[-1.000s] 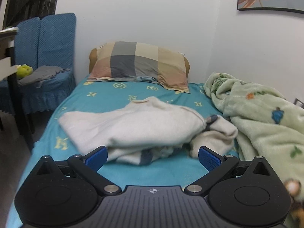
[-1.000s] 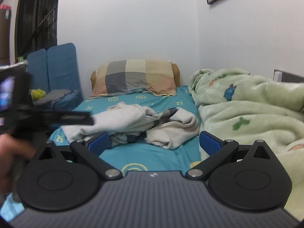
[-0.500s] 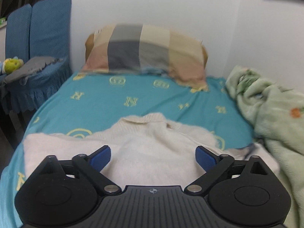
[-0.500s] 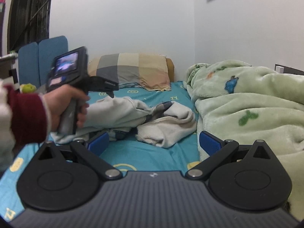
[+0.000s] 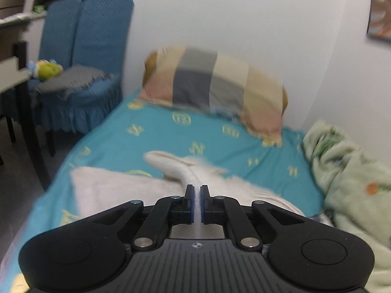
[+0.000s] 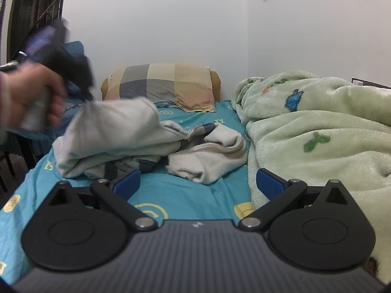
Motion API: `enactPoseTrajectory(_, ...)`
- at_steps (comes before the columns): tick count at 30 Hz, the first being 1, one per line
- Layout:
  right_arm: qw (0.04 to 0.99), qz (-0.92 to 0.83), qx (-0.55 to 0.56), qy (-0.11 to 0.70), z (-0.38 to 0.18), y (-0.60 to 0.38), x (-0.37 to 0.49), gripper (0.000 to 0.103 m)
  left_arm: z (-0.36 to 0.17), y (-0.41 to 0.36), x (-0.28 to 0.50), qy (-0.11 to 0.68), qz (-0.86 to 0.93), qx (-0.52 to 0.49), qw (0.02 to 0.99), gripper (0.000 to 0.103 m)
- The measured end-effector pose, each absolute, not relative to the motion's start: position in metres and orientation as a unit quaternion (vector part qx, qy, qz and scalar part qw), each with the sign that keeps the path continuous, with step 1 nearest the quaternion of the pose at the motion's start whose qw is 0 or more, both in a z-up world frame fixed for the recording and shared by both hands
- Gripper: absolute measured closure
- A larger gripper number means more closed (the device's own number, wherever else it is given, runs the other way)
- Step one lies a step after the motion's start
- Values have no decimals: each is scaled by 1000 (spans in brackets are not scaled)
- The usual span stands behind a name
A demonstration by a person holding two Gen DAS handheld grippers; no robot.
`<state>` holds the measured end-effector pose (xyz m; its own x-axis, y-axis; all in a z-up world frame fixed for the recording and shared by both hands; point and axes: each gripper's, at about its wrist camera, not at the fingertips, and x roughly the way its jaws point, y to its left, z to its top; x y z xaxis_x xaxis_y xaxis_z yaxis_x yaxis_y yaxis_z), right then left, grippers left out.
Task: Fold clothes
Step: 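Grasp the white sweater fabric with the left gripper and lift it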
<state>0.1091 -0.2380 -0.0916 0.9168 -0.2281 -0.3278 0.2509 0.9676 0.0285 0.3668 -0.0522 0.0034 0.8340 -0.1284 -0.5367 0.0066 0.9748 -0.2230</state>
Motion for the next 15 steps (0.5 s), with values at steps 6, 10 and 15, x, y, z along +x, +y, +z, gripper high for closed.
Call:
enactPoseTrajectory(6, 982, -121, 30, 144, -79, -234, 95, 0, 65, 18, 246, 206, -31, -126, 970, 103)
enactPoseTrajectory(10, 982, -107, 42, 152, -68, -231, 86, 0, 67, 65, 184, 215, -33, -145, 965, 103)
enactPoseTrajectory(15, 985, -80, 21, 148, -57, -213, 77, 0, 32, 110, 137, 263, -31, -188, 946, 103)
